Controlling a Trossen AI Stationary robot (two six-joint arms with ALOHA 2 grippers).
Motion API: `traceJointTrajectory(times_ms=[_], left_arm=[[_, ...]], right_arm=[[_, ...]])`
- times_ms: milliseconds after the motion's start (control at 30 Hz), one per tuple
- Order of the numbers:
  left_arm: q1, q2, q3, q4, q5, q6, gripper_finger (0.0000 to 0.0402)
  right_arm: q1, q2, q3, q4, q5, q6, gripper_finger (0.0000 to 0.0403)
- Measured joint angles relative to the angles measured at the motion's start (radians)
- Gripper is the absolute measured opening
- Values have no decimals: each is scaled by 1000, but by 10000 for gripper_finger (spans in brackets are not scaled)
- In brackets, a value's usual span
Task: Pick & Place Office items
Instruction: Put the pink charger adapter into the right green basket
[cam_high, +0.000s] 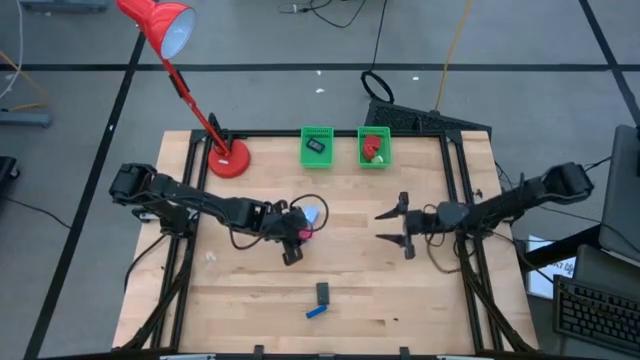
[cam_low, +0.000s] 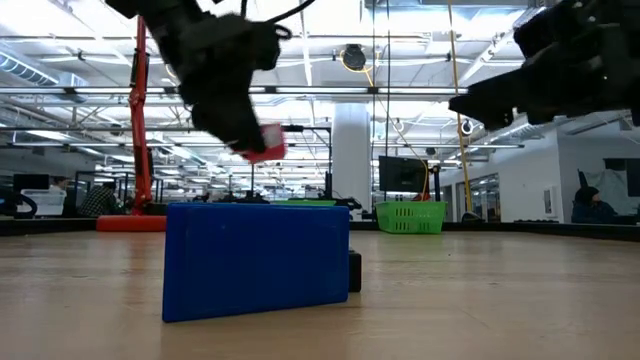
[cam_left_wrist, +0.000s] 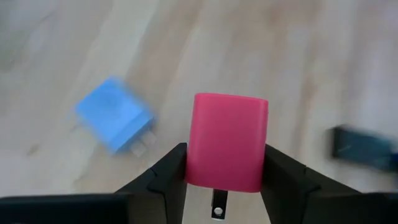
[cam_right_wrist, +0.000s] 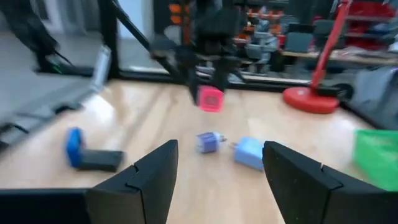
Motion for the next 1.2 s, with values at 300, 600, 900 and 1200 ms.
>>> traceJointTrajectory(times_ms=[300,600,900,1200], left_arm=[[7,0,1,268,138,24,162],[18,-1,1,315,181,-36,157],[6,-1,1,330,233,-55,163],[7,-1,1,331,231,-74,163]], right_arm=[[104,285,220,-31,260,-276,242],[164,514,446,-14,276,-649,276],[132,611,545,-2,169,-689,260],[121,635,560,78,139,-747,253]])
